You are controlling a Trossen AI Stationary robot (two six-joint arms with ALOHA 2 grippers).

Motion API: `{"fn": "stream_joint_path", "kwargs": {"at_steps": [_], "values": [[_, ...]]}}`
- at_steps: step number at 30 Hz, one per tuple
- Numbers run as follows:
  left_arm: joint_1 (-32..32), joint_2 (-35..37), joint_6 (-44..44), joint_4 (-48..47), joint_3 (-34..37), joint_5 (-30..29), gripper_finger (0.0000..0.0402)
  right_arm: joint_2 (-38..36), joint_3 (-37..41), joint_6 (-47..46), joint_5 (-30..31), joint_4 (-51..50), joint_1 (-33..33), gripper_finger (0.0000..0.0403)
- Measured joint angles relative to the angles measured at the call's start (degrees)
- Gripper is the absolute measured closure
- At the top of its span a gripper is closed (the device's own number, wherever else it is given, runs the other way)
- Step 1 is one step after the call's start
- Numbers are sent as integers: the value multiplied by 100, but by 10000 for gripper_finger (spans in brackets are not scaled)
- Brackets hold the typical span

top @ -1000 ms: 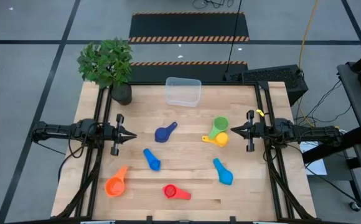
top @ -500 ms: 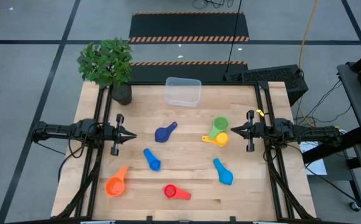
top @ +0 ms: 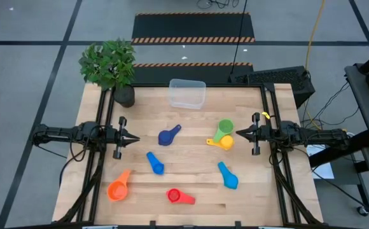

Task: Nest measuring cups in basket

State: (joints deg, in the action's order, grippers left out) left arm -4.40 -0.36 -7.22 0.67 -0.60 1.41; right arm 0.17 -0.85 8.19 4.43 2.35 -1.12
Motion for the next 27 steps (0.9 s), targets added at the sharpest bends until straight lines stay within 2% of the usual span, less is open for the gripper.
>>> {"fn": "stream_joint_path", "kwargs": {"at_steps": [21, 27], "values": [[0, 0, 0, 1, -1, 0, 369, 0, 1, 16, 0, 0, 0, 403], [-2, 0, 0, 1, -2, 0, 369, 1, 0, 788, 0, 0, 0, 403]]}}
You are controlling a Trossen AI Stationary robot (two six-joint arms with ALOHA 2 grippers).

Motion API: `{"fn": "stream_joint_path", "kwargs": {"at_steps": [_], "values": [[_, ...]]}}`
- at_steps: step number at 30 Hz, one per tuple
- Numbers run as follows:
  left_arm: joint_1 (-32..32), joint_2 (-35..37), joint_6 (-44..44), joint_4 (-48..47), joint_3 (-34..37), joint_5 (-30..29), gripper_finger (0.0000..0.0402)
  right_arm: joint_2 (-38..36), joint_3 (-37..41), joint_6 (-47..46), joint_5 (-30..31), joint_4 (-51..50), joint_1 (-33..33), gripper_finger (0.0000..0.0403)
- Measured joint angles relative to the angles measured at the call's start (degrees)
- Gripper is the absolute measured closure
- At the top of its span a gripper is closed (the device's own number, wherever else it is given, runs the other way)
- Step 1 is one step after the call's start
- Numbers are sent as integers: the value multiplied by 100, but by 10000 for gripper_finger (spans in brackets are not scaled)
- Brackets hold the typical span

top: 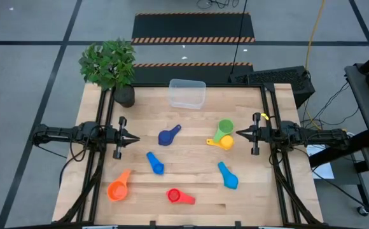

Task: Nest measuring cups in basket
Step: Move the orange measuring cup to the center of the table

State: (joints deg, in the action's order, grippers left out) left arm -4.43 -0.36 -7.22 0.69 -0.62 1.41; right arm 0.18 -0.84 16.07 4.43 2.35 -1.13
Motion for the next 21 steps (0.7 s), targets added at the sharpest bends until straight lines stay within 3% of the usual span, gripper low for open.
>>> {"fn": "stream_joint_path", "kwargs": {"at_steps": [7, 16, 21], "values": [[1, 0, 0, -1, 0, 0, 369, -2, -1, -343, -1, 0, 0, 403], [0, 0, 0, 0, 0, 0, 369, -2, -2, -3123, -9, 12, 0, 403], [2, 0, 0, -2, 0, 2, 369, 18, -2, -3019, -368, 350, 0, 403]]}}
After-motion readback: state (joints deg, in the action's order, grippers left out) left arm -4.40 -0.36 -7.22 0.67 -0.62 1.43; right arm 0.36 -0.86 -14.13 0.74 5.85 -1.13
